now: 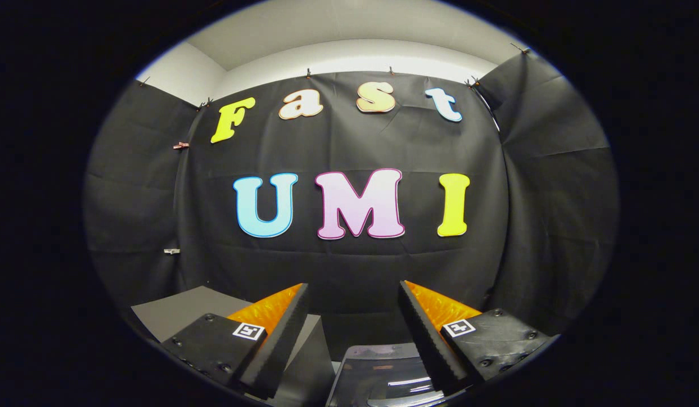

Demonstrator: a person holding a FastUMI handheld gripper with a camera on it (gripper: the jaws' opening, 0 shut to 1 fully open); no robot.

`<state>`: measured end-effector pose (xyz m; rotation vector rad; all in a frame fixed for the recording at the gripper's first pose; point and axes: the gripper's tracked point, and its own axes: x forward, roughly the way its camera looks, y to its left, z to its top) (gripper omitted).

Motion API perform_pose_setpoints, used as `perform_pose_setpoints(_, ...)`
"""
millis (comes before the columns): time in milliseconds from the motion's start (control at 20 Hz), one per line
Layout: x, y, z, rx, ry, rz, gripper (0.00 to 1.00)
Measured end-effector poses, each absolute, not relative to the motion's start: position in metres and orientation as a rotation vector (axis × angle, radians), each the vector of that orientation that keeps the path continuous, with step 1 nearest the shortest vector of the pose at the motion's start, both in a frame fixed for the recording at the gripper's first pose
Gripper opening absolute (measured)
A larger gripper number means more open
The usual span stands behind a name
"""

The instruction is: Put the clothes into the washing machine and then close the washing machine lid.

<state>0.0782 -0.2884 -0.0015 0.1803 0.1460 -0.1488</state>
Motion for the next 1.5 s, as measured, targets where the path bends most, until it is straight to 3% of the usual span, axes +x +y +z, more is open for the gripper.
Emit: perform_pose_setpoints(1500, 0.0837, -0.2921, 0.0014, 0.177, 0.143, -0.15, 0.99)
